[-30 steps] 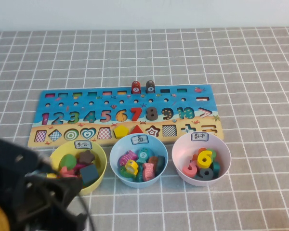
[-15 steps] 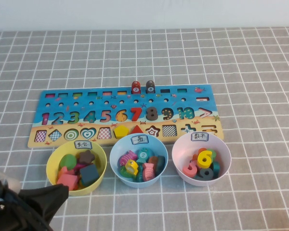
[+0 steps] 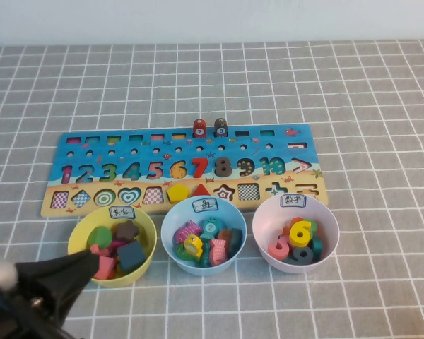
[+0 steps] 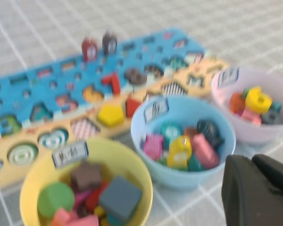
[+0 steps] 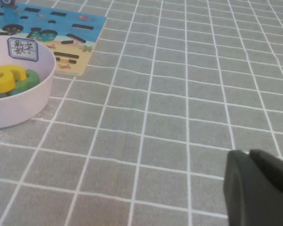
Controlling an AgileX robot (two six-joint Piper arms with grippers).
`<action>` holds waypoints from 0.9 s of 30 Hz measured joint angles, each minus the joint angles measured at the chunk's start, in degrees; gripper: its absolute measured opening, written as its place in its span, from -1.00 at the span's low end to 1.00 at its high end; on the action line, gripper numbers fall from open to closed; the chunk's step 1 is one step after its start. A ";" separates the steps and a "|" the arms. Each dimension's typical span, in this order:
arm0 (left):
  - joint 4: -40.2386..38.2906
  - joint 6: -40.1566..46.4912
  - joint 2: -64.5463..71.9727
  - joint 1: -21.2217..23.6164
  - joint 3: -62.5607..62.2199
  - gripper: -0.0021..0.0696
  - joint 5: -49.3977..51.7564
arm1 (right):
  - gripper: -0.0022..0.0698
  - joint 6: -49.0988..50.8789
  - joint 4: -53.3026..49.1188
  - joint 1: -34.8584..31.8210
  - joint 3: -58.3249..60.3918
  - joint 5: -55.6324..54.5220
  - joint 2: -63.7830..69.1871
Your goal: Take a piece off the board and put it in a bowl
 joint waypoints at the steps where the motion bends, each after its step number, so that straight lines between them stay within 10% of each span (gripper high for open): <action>1: -0.34 0.71 -1.39 0.17 0.10 -0.95 0.00 | -0.99 0.00 0.00 0.00 0.00 0.00 0.00; 9: -22.76 30.94 -18.72 15.60 4.57 -0.95 -5.69 | -0.99 0.00 0.00 0.00 0.00 0.00 0.00; 18: -26.48 34.78 -33.33 38.06 13.17 -0.95 -9.86 | -0.99 0.00 0.00 0.00 0.00 0.00 0.00; 27: -27.43 34.80 -33.67 41.19 20.00 -0.95 -12.12 | -0.99 0.00 0.00 -1.09 0.00 0.00 -0.07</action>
